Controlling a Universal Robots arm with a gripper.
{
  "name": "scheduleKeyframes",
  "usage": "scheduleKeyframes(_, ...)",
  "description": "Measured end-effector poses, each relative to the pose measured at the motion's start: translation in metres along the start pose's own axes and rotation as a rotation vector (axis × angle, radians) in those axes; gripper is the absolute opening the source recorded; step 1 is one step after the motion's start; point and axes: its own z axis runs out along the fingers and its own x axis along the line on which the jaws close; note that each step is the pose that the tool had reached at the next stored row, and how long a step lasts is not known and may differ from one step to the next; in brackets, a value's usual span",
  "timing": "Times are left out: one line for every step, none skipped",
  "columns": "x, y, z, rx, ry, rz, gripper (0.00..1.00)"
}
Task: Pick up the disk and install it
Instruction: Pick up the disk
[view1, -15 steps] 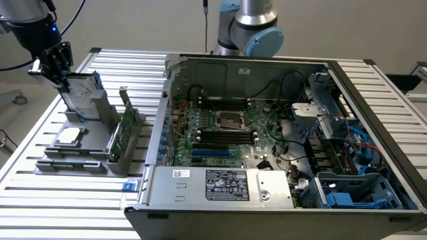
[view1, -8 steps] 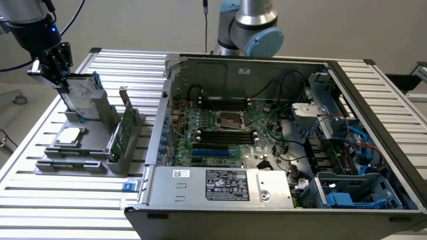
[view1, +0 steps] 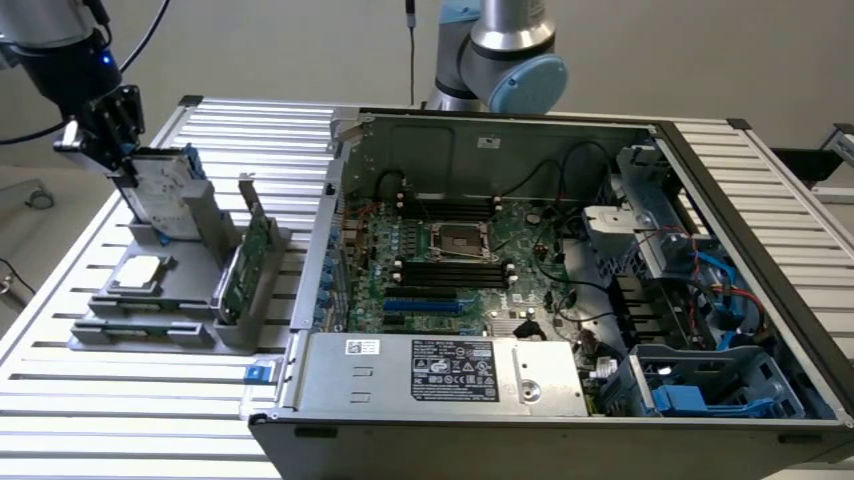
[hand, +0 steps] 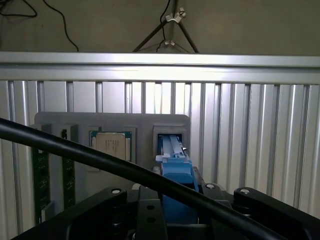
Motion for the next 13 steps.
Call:
scheduleKeyframes(0.0005,0.0,0.0,0.0,-0.0001,0.0,0.33)
scheduleKeyframes(0.0008,0.0,-0.0001,0.0,-0.0002,0.0,0.33)
scheduleKeyframes(0.0009,-0.0001,-0.0001,0.0,-0.0002,0.0,0.33)
scheduleKeyframes(0.0009,-0.0001,-0.0001,-0.0001,-0.0003,0.0,0.33)
scheduleKeyframes(0.0009,0.0,0.0,0.0,-0.0004,0.0,0.33)
scheduleKeyframes(0.0009,0.0,0.0,0.0,-0.0004,0.0,0.33)
scheduleKeyframes(0.0009,0.0,0.0,0.0,-0.0004,0.0,0.33)
scheduleKeyframes(0.0009,0.0,0.0,0.0,-0.0004,0.0,0.33)
scheduleKeyframes(0.0009,0.0,0.0,0.0,-0.0004,0.0,0.33)
scheduleKeyframes(0.0009,0.0,0.0,0.0,-0.0004,0.0,0.33)
scheduleKeyframes(0.001,0.0,0.0,0.0001,-0.0004,0.0,0.33)
scheduleKeyframes(0.0009,0.0,0.0,0.0,-0.0004,0.0,0.33)
scheduleKeyframes(0.0009,0.0,0.0,0.0,-0.0004,0.0,0.33)
